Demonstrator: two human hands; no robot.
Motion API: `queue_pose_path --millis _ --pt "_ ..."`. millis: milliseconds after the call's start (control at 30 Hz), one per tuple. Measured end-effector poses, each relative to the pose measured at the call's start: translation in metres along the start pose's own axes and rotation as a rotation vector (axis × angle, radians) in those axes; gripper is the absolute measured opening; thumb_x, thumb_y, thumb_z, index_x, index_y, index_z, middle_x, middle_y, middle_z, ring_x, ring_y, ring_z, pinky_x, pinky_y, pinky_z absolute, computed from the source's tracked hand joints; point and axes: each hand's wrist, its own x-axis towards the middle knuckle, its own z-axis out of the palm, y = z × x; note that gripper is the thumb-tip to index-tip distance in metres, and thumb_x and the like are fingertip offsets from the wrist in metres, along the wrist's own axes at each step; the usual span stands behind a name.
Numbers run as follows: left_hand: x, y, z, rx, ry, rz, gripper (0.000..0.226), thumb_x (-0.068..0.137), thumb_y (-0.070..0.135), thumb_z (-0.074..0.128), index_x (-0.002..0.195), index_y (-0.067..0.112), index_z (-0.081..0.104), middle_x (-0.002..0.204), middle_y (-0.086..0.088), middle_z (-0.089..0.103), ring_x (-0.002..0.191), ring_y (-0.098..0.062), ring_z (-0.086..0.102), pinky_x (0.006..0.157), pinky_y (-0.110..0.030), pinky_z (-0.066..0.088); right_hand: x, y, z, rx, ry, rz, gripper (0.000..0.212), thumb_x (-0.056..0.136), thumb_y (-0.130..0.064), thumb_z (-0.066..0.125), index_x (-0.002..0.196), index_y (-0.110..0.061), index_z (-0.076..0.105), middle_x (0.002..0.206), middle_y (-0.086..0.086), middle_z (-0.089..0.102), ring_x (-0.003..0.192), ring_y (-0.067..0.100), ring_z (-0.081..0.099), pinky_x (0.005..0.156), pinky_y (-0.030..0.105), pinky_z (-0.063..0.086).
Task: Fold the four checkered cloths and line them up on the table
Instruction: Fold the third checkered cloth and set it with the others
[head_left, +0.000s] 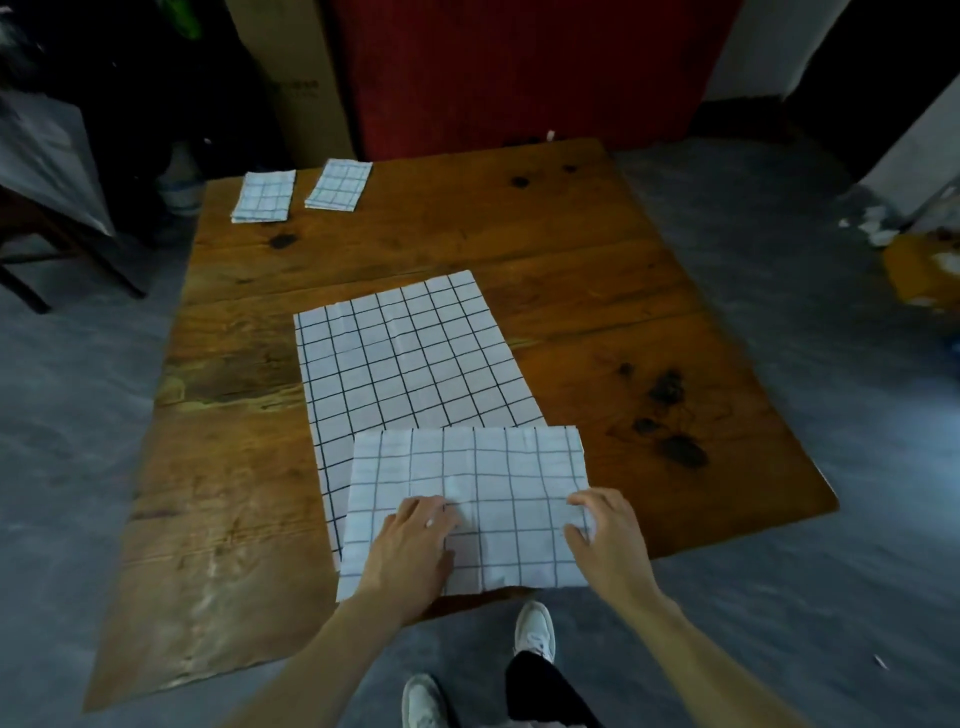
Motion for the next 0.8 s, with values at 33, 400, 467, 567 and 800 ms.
queue_pose_path --millis 33,400,467,567,800 --pt "-0.003 -0.002 0.004 -0.004 0.012 0.029 0.044 0.076 0.021 0.074 0.118 0.026 0.062 0.129 0.005 0.056 0.118 -0.022 0.053 0.092 -0.036 0.052 -0.010 0.002 0.002 0.007 0.006 0.048 0.032 0.091 -0.019 0.067 0.122 -0.020 0.060 0.122 -0.007 0.051 0.113 0.008 0.047 0.095 0.020 0.040" --pt "-0.019 -0.003 0.020 -0.065 -0.030 0.155 0.038 0.090 0.022 0.064 0.128 0.021 0.060 0.140 0.005 0.047 0.131 -0.021 0.043 0.103 -0.034 0.045 -0.076 0.005 0.014 0.115 0.082 0.421 0.017 0.095 -0.022 0.062 0.111 -0.021 0.057 0.108 -0.002 0.057 0.085 0.004 0.055 0.064 0.012 0.038" --pt "-0.018 -0.005 0.019 -0.048 -0.058 0.164 0.041 0.093 0.022 0.059 0.134 0.021 0.055 0.145 0.006 0.041 0.136 -0.019 0.036 0.107 -0.033 0.041 -0.072 0.004 0.014 0.177 0.081 0.486 0.016 0.096 -0.020 0.060 0.112 -0.017 0.057 0.102 0.001 0.065 0.079 0.004 0.058 0.054 0.011 0.038" --pt "-0.019 -0.004 0.017 -0.048 -0.062 0.174 0.043 0.093 0.018 0.058 0.135 0.021 0.054 0.146 0.005 0.042 0.137 -0.020 0.037 0.108 -0.032 0.040 -0.066 -0.001 0.012 0.211 0.100 0.522 0.011 0.097 -0.018 0.058 0.108 -0.013 0.059 0.090 0.002 0.068 0.072 0.005 0.060 0.047 0.009 0.039" --pt "-0.018 -0.004 0.013 -0.026 -0.065 0.165 0.043 0.095 0.018 0.055 0.137 0.023 0.051 0.147 0.008 0.037 0.136 -0.016 0.034 0.110 -0.029 0.036 -0.058 -0.010 0.006 0.281 0.161 0.577 0.011 0.095 -0.012 0.061 0.105 -0.016 0.061 0.091 0.003 0.069 0.076 0.008 0.062 0.051 0.011 0.037"
